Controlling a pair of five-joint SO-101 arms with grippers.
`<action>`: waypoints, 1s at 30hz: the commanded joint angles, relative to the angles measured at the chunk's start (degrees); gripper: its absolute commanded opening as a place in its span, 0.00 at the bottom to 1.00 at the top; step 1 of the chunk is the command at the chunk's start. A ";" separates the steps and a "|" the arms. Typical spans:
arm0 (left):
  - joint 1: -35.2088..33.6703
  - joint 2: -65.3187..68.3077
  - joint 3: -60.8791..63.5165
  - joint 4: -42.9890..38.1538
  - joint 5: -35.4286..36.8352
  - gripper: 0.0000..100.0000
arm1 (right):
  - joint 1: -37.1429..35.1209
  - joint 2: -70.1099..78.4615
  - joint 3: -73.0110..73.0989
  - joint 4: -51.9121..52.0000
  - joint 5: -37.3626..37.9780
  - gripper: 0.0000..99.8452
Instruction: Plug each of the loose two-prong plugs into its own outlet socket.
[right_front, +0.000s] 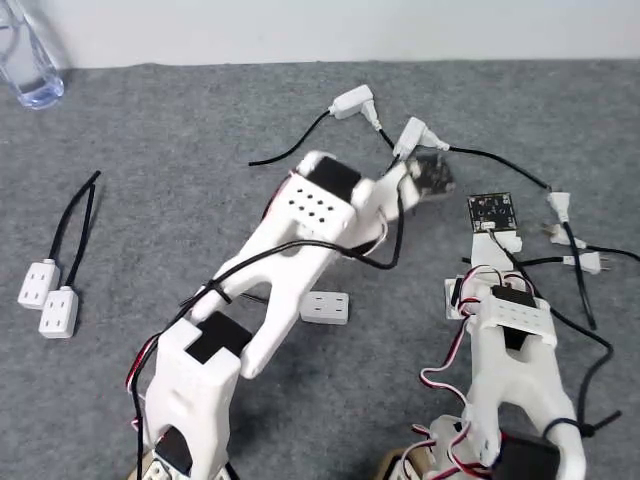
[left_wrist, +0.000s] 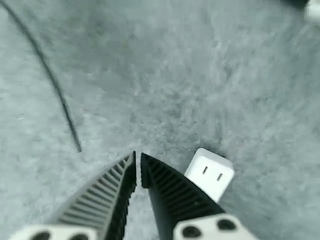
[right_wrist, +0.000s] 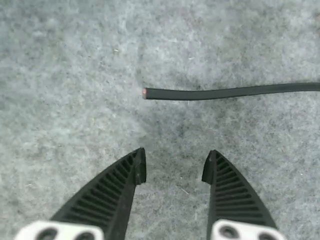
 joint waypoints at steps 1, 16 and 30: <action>1.23 -0.62 -13.32 9.93 6.51 0.01 | -0.22 -1.80 -1.49 -0.57 0.79 0.19; 5.10 -29.27 -14.90 10.29 15.56 0.01 | 5.58 -8.31 -1.93 -0.48 6.33 0.19; -33.93 -64.88 40.48 6.15 13.89 0.01 | 9.89 -1.54 -49.14 40.92 11.08 0.19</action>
